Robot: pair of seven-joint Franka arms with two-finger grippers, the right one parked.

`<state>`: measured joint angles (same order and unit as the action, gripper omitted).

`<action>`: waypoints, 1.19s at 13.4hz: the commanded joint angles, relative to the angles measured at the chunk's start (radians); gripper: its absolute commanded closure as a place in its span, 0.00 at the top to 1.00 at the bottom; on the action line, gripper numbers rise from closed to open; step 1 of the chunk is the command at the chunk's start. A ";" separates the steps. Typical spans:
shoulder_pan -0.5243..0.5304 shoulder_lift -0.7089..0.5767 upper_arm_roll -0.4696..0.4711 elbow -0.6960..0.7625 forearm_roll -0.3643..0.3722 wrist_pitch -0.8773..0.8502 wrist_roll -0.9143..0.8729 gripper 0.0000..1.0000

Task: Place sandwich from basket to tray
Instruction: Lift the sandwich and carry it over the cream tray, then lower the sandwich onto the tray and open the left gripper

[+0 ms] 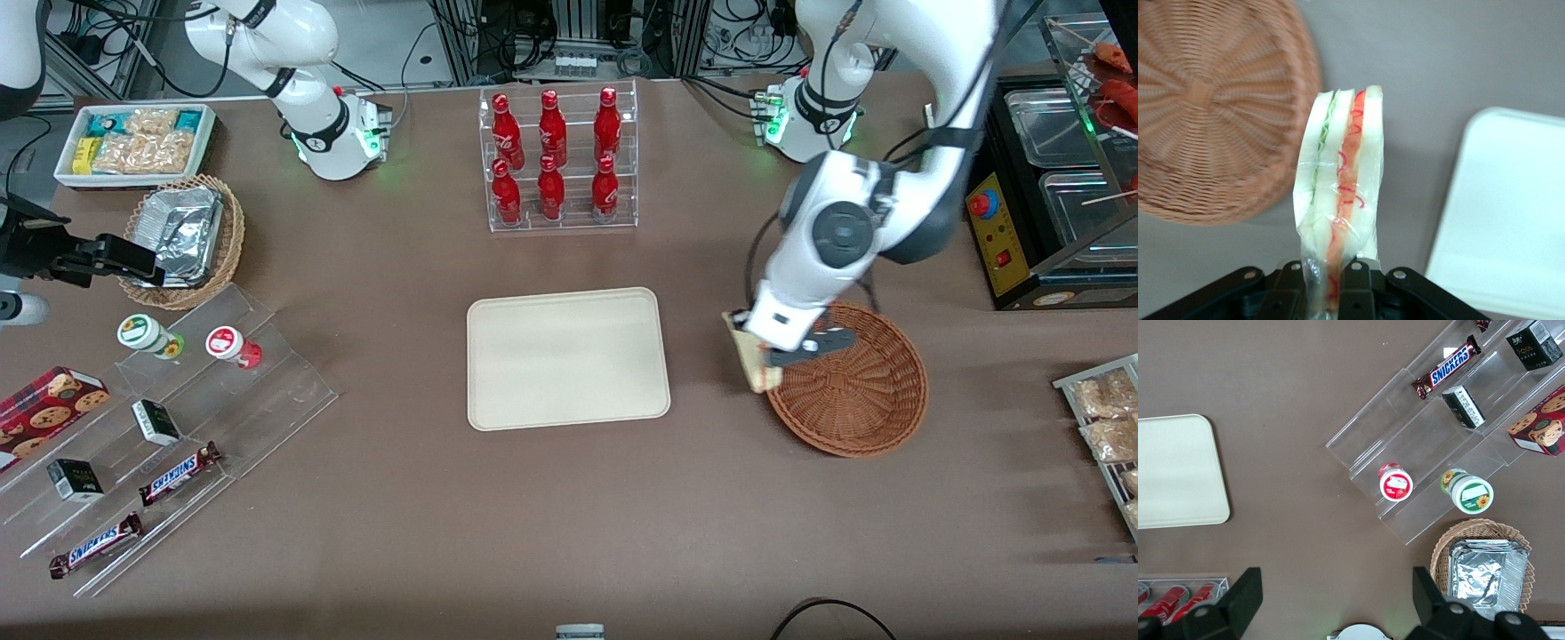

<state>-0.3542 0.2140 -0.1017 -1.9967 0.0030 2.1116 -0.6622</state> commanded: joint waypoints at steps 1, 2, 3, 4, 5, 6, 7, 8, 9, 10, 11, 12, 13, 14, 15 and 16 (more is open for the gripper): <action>-0.116 0.077 0.013 0.103 -0.017 -0.025 -0.023 0.00; -0.153 0.105 0.013 0.136 -0.017 -0.027 -0.028 0.00; -0.190 0.135 0.013 0.171 -0.017 -0.027 -0.031 0.00; -0.221 0.169 0.013 0.211 -0.017 -0.027 -0.049 0.00; -0.254 0.209 0.013 0.263 -0.011 -0.028 -0.091 0.00; -0.294 0.249 0.014 0.313 0.000 -0.031 -0.140 0.00; -0.333 0.289 0.016 0.356 0.009 -0.032 -0.178 0.00; -0.359 0.330 0.016 0.404 0.012 -0.032 -0.212 0.00; -0.377 0.375 0.017 0.458 0.014 -0.033 -0.247 0.00; -0.397 0.421 0.017 0.513 0.014 -0.041 -0.273 0.00; -0.416 0.468 0.019 0.565 0.017 -0.057 -0.301 0.00; -0.428 0.510 0.019 0.617 0.035 -0.068 -0.333 0.00; -0.430 0.542 0.019 0.656 0.055 -0.091 -0.358 0.00; -0.431 0.563 0.019 0.688 0.063 -0.119 -0.361 0.00; -0.434 0.574 0.019 0.705 0.068 -0.139 -0.359 0.00; -0.434 0.574 0.020 0.707 0.068 -0.143 -0.352 0.00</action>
<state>-0.7719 0.7568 -0.0977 -1.3664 0.0548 2.0222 -0.9977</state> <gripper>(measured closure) 0.841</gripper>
